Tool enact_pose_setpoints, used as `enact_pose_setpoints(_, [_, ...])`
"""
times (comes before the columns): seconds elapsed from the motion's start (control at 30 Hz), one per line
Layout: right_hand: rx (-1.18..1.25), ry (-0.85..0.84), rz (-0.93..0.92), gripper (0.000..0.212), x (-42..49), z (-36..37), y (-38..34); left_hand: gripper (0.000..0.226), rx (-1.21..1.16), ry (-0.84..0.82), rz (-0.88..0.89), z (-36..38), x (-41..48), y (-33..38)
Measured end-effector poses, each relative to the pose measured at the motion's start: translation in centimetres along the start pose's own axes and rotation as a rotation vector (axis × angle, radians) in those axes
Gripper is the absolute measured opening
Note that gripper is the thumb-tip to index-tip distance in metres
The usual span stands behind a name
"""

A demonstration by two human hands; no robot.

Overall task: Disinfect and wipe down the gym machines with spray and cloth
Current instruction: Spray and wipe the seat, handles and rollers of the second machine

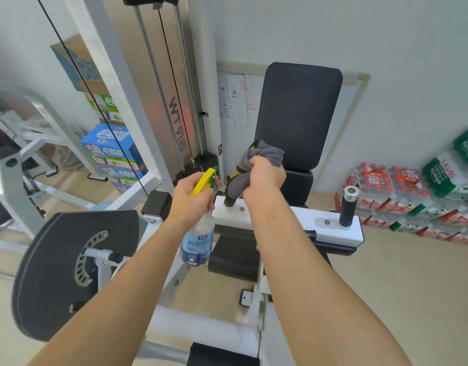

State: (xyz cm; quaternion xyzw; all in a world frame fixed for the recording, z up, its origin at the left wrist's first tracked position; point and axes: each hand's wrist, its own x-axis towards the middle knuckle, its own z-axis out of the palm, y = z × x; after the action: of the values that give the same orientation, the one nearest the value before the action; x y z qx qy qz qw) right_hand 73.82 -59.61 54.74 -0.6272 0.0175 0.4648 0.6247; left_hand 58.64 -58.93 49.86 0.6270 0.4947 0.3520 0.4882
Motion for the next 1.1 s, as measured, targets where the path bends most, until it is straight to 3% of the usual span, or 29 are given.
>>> enact_pose_setpoints(0.1, [0.169, -0.033, -0.143, 0.017, -0.6, -3.5, -1.7, 0.036, -0.016, -0.016, 0.032, 1.2, -1.7, 2.4])
enact_pose_setpoints(0.3, [0.346, -0.150, -0.203, 0.019, -0.1, -13.2, -4.9, 0.038, -0.137, -0.014, 0.057, 6.1, -6.3, 9.1])
enact_pose_setpoints(0.5, [0.248, -0.142, -0.159, 0.009, 1.8, -25.1, -8.5, 0.041, -0.109, -0.059, 0.079, 16.3, -11.5, 13.4])
enact_pose_setpoints(0.67, [0.108, -0.205, -0.120, 0.027, 5.2, -34.7, -8.3, 0.045, -0.155, -0.007, 0.046, 24.1, -16.1, 14.5])
enact_pose_setpoints(0.77, [0.063, -0.230, -0.071, 0.031, 7.3, -39.1, -6.7, 0.039, -0.196, 0.022, 0.037, 28.4, -18.7, 13.5])
enact_pose_setpoints(0.87, [0.052, -0.193, -0.032, 0.021, 9.3, -42.2, -4.5, 0.039, -0.189, 0.048, -0.018, 32.7, -21.1, 10.4])
enact_pose_setpoints(1.0, [0.083, -0.184, 0.029, 0.046, 12.3, -44.6, -0.6, 0.035, -0.194, 0.070, -0.083, 36.2, -22.9, 4.4])
enact_pose_setpoints(1.1, [0.157, -0.181, 0.063, 0.044, 15.5, -45.7, 2.8, 0.034, -0.192, 0.126, -0.118, 38.3, -22.7, -0.8])
